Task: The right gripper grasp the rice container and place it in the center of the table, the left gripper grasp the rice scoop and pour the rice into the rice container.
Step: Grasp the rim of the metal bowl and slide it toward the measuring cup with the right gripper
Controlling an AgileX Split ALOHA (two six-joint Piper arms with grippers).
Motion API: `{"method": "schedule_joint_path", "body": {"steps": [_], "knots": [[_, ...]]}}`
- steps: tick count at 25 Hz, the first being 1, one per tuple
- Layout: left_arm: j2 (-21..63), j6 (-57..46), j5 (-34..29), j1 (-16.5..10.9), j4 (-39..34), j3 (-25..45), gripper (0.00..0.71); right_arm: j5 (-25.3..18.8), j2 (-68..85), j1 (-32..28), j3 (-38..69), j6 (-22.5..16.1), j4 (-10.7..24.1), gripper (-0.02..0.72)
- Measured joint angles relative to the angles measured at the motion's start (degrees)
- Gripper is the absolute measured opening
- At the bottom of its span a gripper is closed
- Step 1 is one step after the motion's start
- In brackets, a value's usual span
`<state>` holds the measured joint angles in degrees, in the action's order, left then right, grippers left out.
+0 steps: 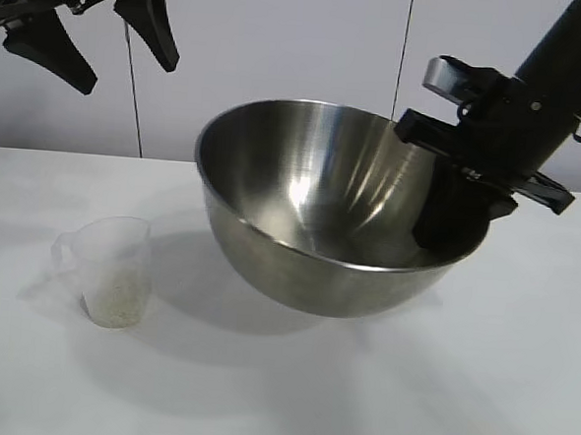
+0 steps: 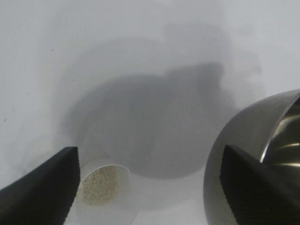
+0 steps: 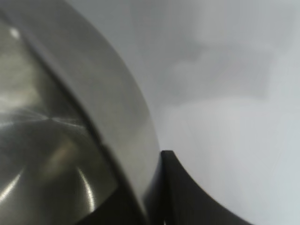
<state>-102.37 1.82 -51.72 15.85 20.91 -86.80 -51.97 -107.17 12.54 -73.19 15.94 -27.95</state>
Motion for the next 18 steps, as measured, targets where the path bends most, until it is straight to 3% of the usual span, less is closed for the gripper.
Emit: {"method": "schedule_joint_path", "body": {"steps": [8,18], "knots": [[0.0,0.0,0.02,0.0,0.0,0.0,0.594,4.05,-6.2,4.55,0.0,-5.67,2.73,0.015],[0.0,0.0,0.07,0.0,0.0,0.0,0.594,4.08,-8.28,4.88,0.0,-10.14,8.24,0.013]]}}
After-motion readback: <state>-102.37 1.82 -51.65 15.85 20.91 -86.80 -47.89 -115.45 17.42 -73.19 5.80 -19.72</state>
